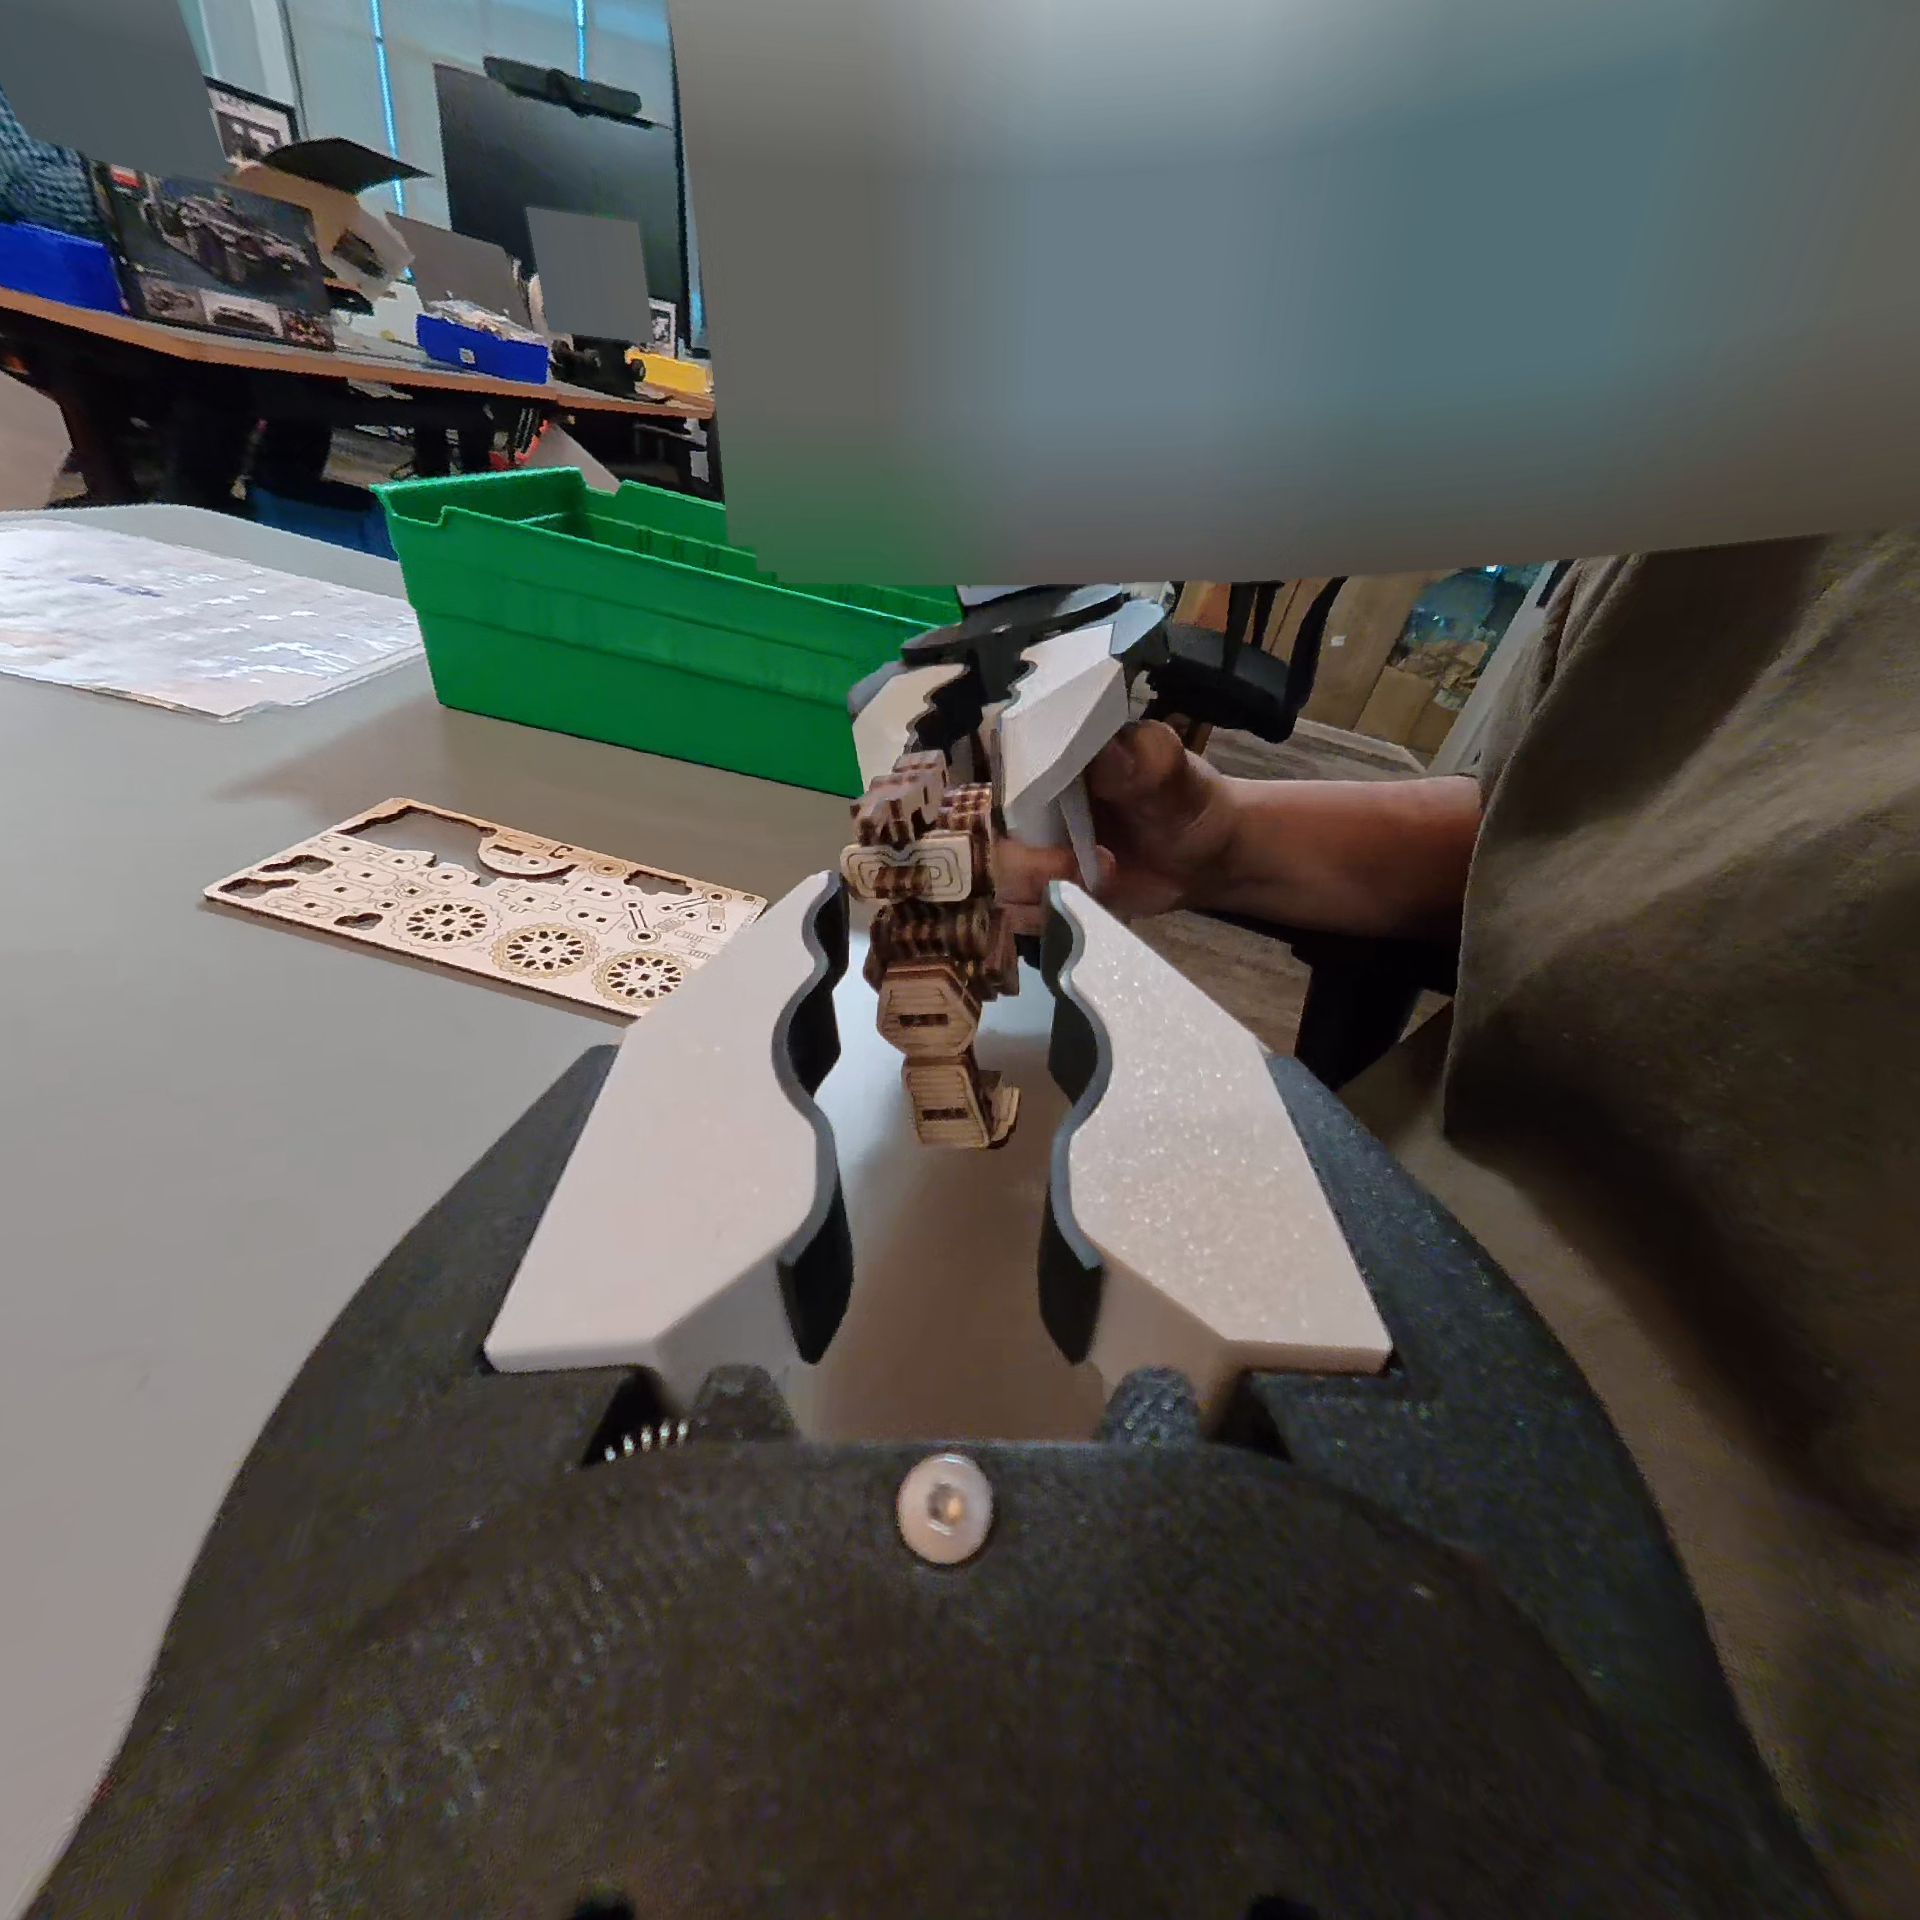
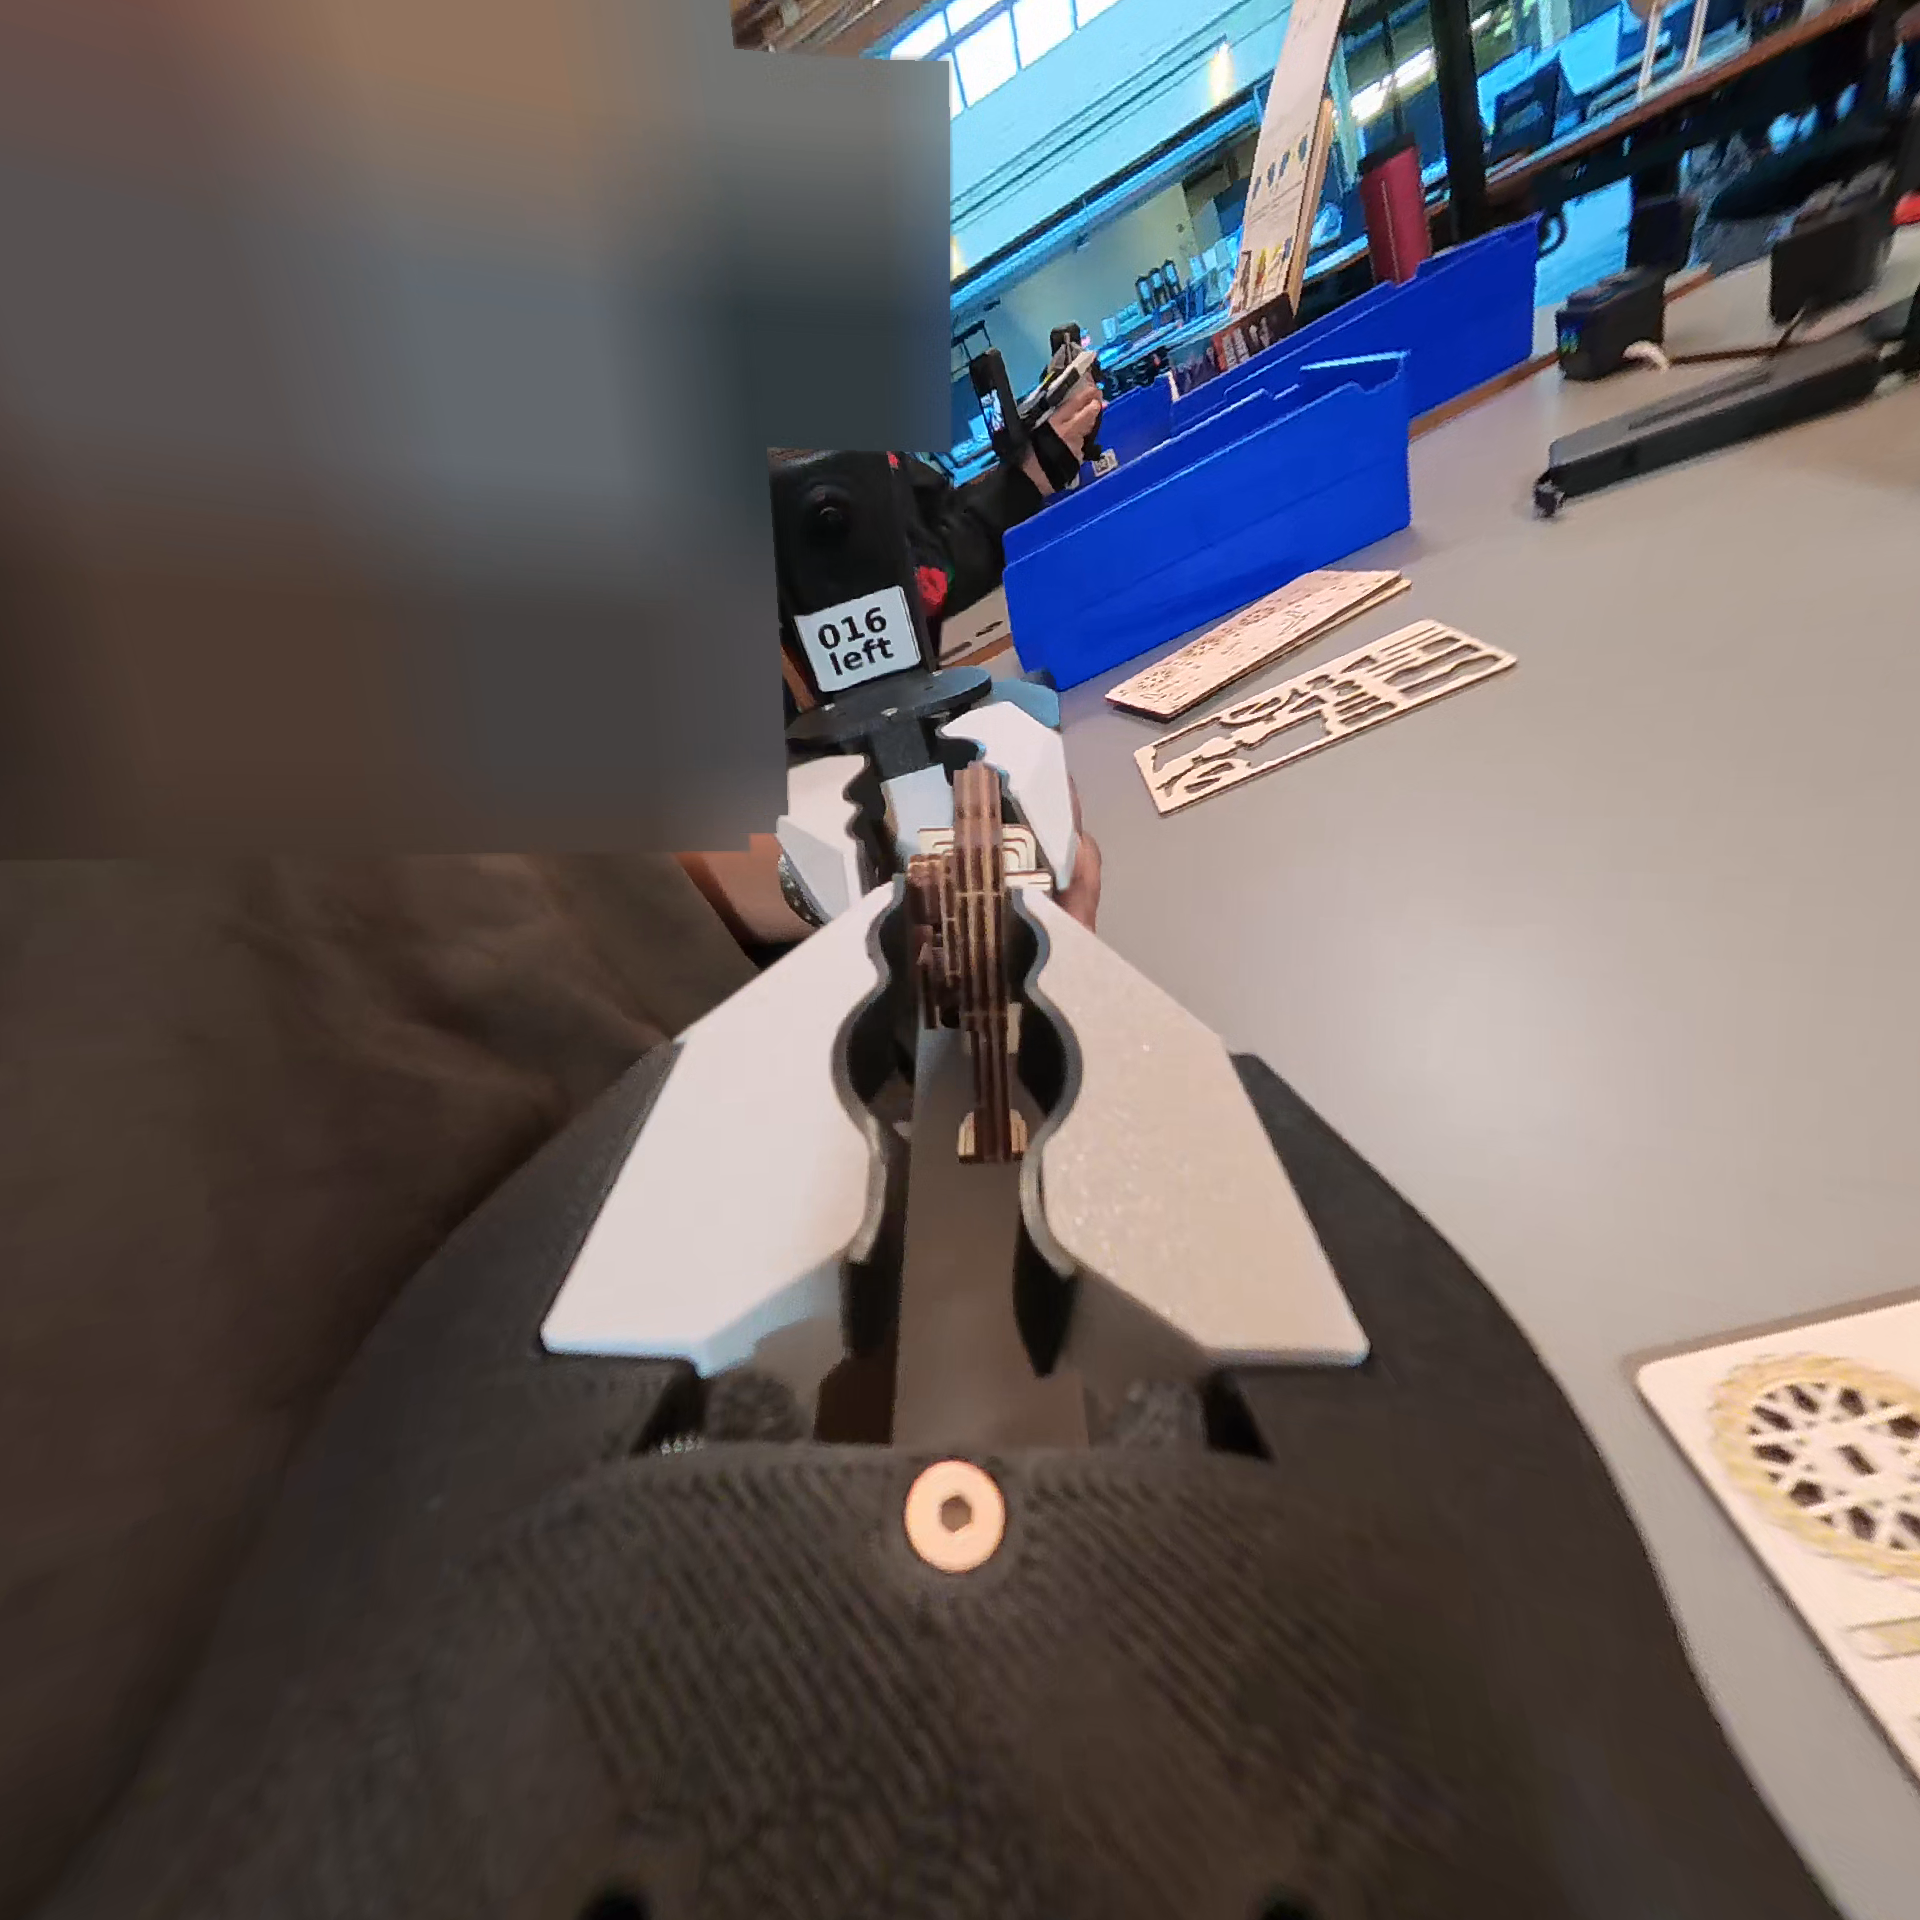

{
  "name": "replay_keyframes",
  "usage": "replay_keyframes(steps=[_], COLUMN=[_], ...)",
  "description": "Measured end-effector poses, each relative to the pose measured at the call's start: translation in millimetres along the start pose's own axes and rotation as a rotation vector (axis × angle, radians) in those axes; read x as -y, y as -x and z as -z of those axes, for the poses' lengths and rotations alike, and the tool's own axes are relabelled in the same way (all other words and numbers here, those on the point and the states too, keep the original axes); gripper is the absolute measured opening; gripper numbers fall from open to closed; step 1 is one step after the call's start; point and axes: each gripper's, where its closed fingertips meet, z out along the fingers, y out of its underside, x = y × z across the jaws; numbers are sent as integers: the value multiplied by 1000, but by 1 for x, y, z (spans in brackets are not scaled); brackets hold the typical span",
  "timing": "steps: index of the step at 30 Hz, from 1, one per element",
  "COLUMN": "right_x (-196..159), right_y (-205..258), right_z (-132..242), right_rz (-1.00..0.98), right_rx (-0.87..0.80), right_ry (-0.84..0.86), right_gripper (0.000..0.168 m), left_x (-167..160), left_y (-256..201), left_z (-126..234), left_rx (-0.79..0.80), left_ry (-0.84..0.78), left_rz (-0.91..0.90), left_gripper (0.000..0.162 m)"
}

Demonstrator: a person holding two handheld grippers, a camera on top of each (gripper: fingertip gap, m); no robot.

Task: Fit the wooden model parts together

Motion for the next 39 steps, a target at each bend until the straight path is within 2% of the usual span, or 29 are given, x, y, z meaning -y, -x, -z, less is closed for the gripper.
replay_keyframes(steps=[5,17,24,29,39], right_x=[-2,-4,-2,2,-1], right_y=[-2,-1,8,13,20], right_z=[-1,-4,-4,-6,-9], right_rz=[-75,-118,28,184,185], right_rx=[21,47,47,-2,36], right_ry=[-7,-8,4,-10,4], right_gripper=[16,16,17,38,27], left_x=[6,7,10,15,14], left_y=[4,6,-3,-13,-16], left_z=[2,2,4,7,6], left_rx=[-2,-13,-47,-64,-96], left_ry=[-35,-41,-52,-83,-77], left_rz=[59,121,59,-54,-21], left_gripper=[32,25,25,25,24])
